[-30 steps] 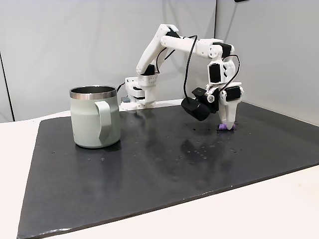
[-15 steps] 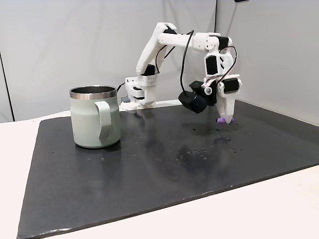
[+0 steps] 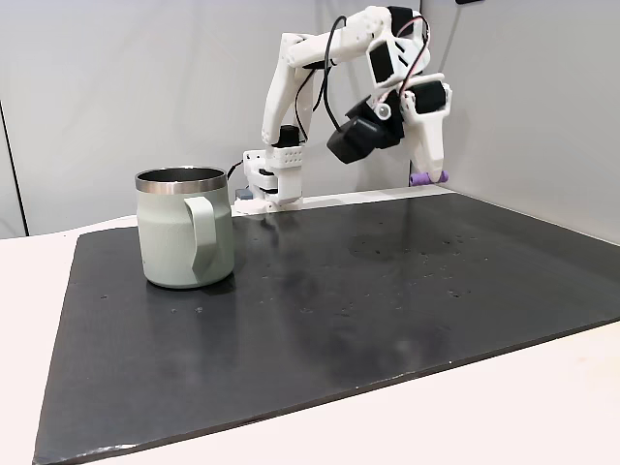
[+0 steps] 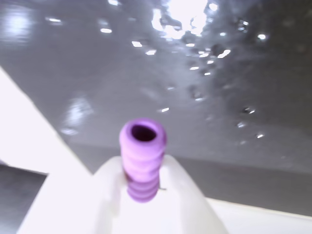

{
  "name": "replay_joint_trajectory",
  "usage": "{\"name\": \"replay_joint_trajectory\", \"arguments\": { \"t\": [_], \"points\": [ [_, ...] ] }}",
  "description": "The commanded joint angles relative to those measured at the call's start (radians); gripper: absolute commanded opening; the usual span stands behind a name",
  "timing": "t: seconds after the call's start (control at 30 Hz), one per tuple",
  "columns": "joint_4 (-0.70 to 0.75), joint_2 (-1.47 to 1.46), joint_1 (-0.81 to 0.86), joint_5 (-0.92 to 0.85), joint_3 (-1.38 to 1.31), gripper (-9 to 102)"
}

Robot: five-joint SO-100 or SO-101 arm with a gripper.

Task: Grasp a pengrip and put it in the cup.

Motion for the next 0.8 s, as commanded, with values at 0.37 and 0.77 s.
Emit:
{"name": "replay_joint_trajectory", "arguments": {
  "t": [0.37, 0.77],
  "points": [
    [0.173, 0.261, 0.311, -0.069, -0.11, 0],
    [0.327, 0.27, 0.64, -0.178, -0.233, 0]
  ]
}}
